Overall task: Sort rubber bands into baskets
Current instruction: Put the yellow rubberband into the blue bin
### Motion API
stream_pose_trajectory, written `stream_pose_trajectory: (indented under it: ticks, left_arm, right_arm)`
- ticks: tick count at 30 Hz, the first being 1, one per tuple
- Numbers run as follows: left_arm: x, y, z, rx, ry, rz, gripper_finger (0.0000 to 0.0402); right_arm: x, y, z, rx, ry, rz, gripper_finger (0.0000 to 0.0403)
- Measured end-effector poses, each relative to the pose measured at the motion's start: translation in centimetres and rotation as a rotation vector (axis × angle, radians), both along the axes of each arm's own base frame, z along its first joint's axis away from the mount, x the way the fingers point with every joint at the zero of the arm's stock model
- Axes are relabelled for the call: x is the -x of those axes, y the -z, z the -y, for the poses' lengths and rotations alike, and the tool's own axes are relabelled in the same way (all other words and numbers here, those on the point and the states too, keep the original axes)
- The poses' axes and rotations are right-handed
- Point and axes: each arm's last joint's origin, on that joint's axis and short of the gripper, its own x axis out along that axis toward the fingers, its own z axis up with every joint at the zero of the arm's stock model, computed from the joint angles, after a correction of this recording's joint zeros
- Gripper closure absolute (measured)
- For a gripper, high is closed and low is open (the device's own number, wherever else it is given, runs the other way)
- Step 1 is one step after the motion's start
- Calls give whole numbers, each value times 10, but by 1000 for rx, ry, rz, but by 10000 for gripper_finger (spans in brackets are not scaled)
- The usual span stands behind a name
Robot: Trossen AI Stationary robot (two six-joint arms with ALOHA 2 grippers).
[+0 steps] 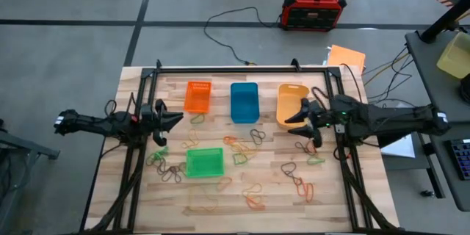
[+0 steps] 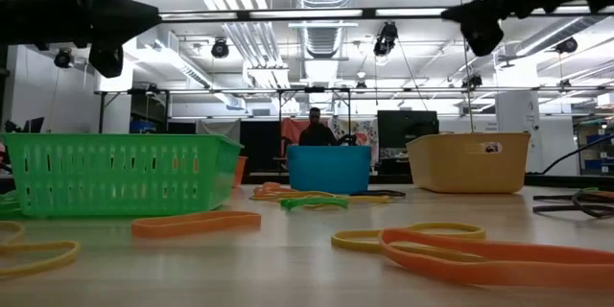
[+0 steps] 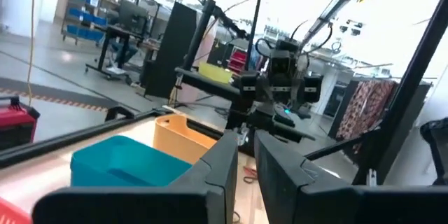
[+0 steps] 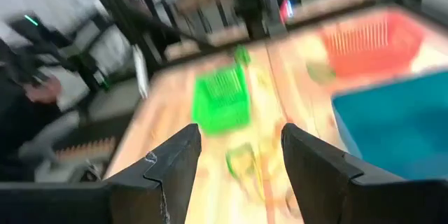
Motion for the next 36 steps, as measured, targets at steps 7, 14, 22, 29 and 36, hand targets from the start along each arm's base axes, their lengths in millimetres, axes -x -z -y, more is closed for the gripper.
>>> stream_pose_trajectory:
  ticks: [7,14,22,29,36]
  left_arm:
    - [-9,-5,6,-35,161,-10,365]
    - [-27,-26,10,-6,189,-100,365]
    - [-53,-51,12,-25,94,-661,365]
    - [-78,-59,18,-93,107,-852,365]
    - [-90,-60,17,-139,18,-886,365]
  right_arm:
    - [-23,-18,2,-19,1,-189,209]
    - [-41,-23,1,-33,-10,-285,209]
    - [-55,-16,-16,-50,-78,-305,209]
    - [-72,1,-28,-99,-101,-378,209]
    - [-85,21,-28,-102,-94,-465,209]
